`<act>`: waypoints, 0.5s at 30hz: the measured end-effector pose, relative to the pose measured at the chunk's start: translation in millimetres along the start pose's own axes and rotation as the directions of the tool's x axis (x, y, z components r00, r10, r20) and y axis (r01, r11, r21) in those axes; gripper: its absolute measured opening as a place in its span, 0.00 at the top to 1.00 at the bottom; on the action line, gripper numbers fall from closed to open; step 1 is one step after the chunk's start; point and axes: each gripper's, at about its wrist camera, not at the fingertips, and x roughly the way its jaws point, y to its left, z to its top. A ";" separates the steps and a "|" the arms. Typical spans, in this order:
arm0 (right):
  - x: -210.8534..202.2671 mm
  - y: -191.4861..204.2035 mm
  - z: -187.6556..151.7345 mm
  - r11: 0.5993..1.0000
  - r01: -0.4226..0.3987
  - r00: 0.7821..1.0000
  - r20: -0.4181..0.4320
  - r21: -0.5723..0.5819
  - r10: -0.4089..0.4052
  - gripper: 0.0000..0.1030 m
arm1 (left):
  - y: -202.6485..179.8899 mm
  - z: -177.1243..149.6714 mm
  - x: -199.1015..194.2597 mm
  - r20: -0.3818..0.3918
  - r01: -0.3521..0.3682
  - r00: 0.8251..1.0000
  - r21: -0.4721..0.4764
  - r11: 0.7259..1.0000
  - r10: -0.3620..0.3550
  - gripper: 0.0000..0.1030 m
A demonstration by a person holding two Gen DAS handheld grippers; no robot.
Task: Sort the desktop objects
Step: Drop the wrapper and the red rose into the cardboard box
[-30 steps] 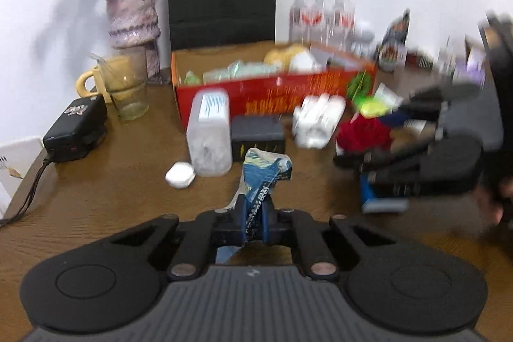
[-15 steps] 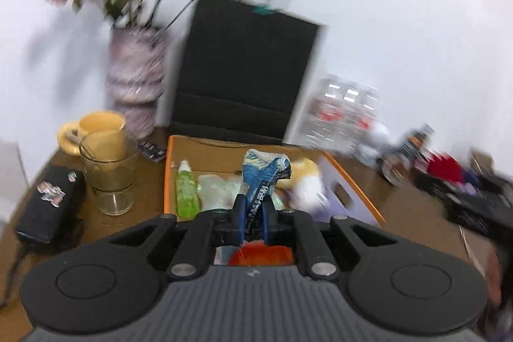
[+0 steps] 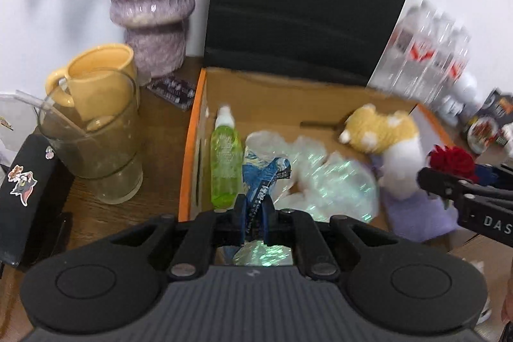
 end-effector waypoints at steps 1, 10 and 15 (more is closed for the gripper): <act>6.6 1.5 -2.7 1.000 -0.012 0.999 -0.035 0.004 0.012 0.50 | 2.4 -1.5 1.7 -0.016 0.009 1.000 -0.002 1.000 -0.009 0.89; -1.6 -11.8 -6.4 0.991 -0.074 0.990 -0.109 0.111 0.086 0.12 | 4.0 -2.2 -27.8 0.054 0.052 0.997 -0.029 0.998 -0.051 0.33; 8.3 -30.2 -17.8 0.988 -0.028 0.960 -0.273 0.152 0.069 0.15 | 5.0 -3.8 -20.5 0.014 0.050 0.999 -0.032 0.998 -0.050 0.31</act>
